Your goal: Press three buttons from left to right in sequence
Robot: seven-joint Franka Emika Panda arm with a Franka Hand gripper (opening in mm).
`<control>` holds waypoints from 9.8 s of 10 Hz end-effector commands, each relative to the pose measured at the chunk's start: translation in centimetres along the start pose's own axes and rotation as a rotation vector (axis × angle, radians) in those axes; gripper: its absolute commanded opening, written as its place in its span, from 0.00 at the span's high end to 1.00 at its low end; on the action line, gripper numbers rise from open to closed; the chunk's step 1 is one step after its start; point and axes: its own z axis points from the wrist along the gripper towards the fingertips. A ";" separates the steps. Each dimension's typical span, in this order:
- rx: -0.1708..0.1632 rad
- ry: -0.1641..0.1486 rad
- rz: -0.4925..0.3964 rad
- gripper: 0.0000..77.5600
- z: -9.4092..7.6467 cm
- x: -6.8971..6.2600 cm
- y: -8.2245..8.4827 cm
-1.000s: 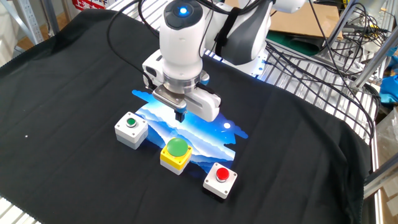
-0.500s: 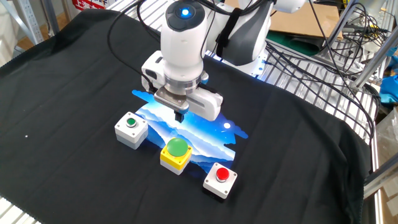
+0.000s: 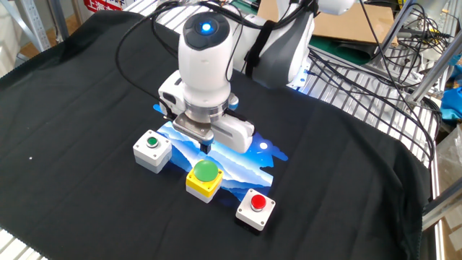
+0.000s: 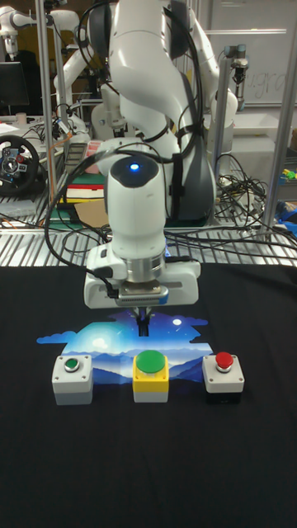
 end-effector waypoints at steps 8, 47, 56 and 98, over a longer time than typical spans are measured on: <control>0.007 -0.009 0.084 0.99 2.3 -2.1 1.6; 0.017 0.002 0.093 0.99 6.4 -1.4 1.1; 0.017 0.009 0.105 0.99 6.3 -1.1 1.6; -0.003 0.024 0.106 0.99 3.8 -1.3 17.0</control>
